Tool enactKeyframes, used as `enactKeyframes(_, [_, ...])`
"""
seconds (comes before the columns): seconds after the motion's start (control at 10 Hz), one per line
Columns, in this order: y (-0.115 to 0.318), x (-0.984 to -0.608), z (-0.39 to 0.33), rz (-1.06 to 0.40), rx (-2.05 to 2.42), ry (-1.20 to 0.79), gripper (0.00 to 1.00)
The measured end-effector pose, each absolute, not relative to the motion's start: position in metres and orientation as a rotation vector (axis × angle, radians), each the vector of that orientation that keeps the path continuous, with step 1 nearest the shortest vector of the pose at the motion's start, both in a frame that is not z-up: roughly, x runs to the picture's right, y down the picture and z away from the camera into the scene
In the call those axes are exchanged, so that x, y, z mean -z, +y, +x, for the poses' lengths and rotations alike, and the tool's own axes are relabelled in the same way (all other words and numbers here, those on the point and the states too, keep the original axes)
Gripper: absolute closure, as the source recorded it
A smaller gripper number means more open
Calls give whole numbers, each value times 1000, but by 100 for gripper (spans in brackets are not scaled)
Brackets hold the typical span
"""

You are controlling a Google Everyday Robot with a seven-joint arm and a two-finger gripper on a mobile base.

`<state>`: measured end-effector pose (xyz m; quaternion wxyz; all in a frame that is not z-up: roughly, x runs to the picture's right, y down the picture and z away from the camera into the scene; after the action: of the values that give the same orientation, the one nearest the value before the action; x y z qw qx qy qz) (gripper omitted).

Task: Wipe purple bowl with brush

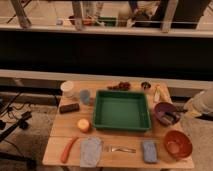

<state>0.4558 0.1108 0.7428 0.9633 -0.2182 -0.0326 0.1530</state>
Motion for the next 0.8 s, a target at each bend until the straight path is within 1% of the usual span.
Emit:
enactKeyframes(0.2, [109,-749,466,-446,-321,-47,100])
enactKeyframes(0.3, [104,-758,473,-447,-332,-33,100])
enactKeyframes(0.6, [81,-784,476,-436,-344,-18,100])
enactKeyframes(0.8, [66,-790,473,-423,-341,-19,100])
